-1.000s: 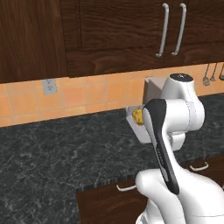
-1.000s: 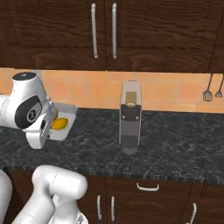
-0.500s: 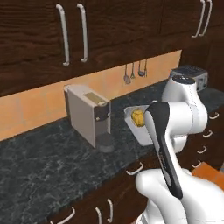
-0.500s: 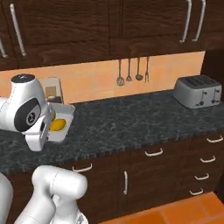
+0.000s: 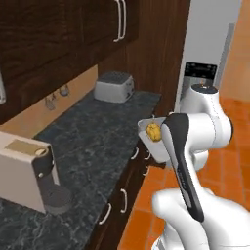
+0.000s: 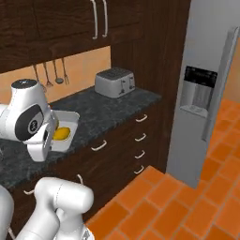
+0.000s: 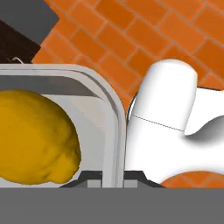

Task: Take the meat container that has the steak and place it on the second highest rack of the freezer. Then take the vegetable container that has the squash and lemon and place it on the highest rack of the freezer.

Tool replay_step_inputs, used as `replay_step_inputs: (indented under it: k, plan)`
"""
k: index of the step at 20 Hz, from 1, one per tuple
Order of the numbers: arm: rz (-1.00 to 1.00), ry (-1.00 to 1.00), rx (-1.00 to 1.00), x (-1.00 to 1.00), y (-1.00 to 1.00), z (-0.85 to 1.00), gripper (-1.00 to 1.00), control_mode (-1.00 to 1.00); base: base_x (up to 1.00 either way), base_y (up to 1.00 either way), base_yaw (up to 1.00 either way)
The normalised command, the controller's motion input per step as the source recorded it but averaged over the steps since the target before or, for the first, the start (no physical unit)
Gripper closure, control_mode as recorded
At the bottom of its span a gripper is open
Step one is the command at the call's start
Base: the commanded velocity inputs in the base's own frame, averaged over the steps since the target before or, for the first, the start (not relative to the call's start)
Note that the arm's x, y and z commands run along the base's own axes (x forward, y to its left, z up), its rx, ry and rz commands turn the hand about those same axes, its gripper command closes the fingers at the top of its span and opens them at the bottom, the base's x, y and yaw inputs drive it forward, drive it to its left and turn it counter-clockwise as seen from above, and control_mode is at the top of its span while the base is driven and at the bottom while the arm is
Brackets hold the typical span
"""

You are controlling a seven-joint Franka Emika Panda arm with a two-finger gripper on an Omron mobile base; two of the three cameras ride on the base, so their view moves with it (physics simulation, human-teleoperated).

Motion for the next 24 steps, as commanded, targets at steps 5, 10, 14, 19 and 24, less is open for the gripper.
replay_step_inputs:
  k: [5,10,14,19,24]
  plan:
    - [0.00,0.00,0.00,0.00,0.00,0.00,1.00,1.00,0.14,-0.49,-0.78]
    - [0.00,0.00,0.00,0.00,0.00,0.00,1.00,1.00,0.37,-0.60,-0.61]
    - [0.00,0.00,0.00,0.00,0.00,0.00,1.00,1.00,0.47,-0.73,-0.30]
    - [0.00,0.00,0.00,0.00,0.00,0.00,1.00,1.00,0.50,-0.76,-0.22]
    - [0.00,0.00,0.00,0.00,0.00,0.00,1.00,1.00,0.67,-0.52,-0.25]
